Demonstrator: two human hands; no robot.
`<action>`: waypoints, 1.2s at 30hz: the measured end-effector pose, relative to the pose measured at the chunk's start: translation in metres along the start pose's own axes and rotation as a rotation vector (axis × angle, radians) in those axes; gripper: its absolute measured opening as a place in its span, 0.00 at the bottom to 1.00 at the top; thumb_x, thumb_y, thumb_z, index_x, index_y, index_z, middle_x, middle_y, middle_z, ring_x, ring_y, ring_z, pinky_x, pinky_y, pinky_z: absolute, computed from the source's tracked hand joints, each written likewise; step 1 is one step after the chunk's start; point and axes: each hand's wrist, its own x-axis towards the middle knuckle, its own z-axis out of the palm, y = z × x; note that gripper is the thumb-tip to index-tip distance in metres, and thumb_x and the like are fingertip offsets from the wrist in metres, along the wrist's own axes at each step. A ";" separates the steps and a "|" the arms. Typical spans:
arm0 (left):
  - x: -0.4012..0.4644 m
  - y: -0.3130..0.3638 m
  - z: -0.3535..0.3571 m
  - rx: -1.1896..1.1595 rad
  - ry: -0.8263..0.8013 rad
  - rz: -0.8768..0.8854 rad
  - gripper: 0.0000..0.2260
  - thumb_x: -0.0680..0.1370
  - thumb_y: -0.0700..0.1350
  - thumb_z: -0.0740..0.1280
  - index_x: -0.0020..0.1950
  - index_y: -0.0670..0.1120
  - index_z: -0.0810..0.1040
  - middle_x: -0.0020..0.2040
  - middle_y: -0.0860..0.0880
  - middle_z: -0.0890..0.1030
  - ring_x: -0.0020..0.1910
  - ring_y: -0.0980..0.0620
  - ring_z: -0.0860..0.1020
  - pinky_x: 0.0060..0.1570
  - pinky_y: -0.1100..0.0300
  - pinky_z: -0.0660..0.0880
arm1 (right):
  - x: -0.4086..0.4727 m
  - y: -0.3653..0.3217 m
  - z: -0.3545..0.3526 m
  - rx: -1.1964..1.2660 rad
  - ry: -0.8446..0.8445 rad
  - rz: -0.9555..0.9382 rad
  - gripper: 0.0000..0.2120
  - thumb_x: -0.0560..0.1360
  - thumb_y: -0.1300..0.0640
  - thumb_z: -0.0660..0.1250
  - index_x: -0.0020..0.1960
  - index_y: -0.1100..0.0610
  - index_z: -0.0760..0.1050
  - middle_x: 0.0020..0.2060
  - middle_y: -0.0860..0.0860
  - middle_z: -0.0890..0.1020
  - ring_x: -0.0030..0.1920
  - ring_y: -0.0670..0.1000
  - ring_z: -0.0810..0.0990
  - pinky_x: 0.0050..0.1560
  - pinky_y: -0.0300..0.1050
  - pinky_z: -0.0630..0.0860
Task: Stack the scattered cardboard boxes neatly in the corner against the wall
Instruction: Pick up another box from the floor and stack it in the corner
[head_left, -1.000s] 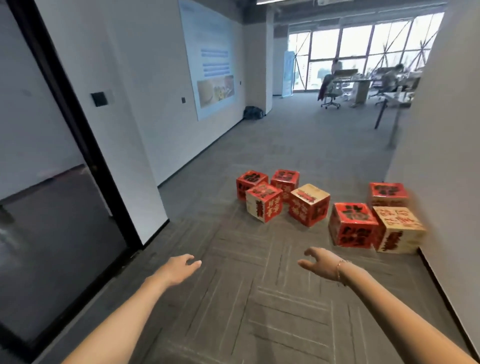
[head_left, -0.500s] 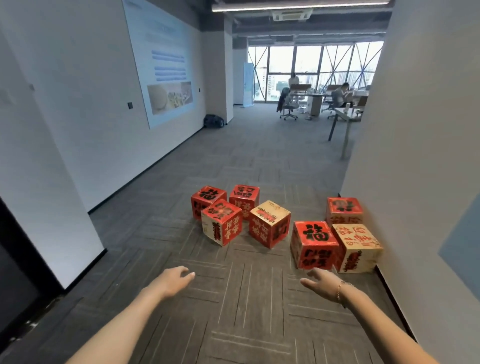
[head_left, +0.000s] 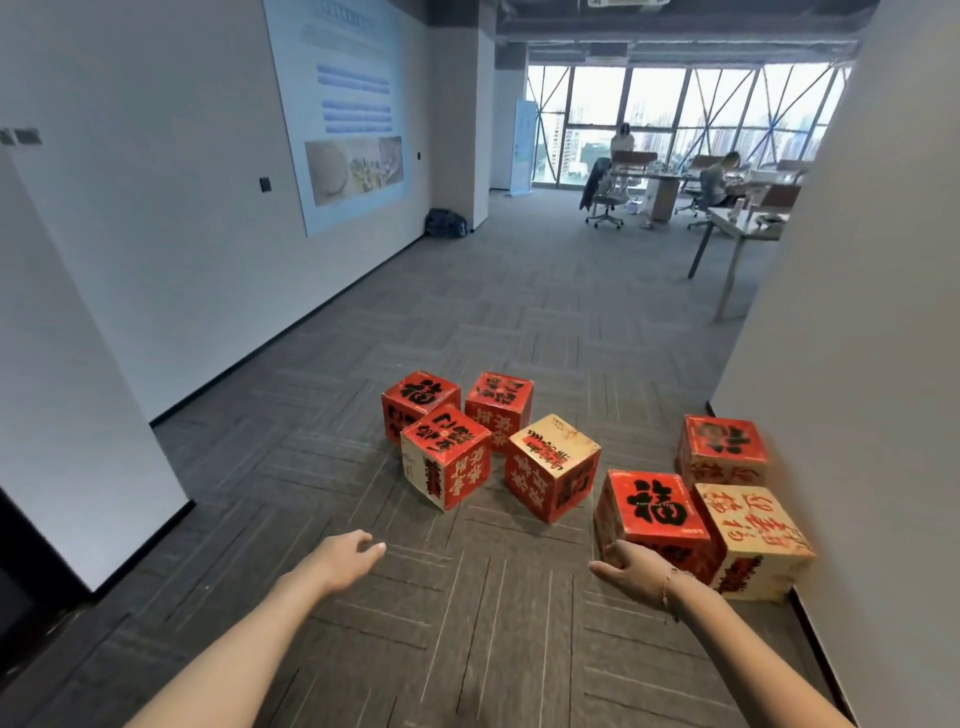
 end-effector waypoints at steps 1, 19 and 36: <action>0.017 0.001 -0.006 0.002 -0.001 -0.008 0.25 0.80 0.57 0.60 0.72 0.45 0.68 0.71 0.46 0.71 0.69 0.49 0.70 0.67 0.58 0.65 | 0.017 -0.005 -0.004 -0.002 -0.006 0.001 0.28 0.76 0.40 0.60 0.69 0.58 0.66 0.67 0.54 0.71 0.66 0.51 0.71 0.64 0.42 0.68; 0.329 0.066 -0.141 0.059 -0.051 0.010 0.19 0.80 0.58 0.58 0.62 0.47 0.77 0.63 0.48 0.77 0.61 0.50 0.75 0.57 0.60 0.70 | 0.319 -0.117 -0.126 0.075 -0.014 0.050 0.24 0.76 0.40 0.60 0.63 0.57 0.71 0.61 0.53 0.77 0.59 0.52 0.76 0.60 0.45 0.73; 0.564 0.135 -0.172 -0.188 0.044 -0.222 0.21 0.80 0.59 0.57 0.66 0.48 0.73 0.66 0.47 0.75 0.63 0.49 0.73 0.60 0.55 0.70 | 0.620 -0.169 -0.249 -0.093 -0.144 -0.136 0.23 0.79 0.45 0.58 0.68 0.57 0.66 0.66 0.54 0.72 0.64 0.53 0.73 0.56 0.41 0.71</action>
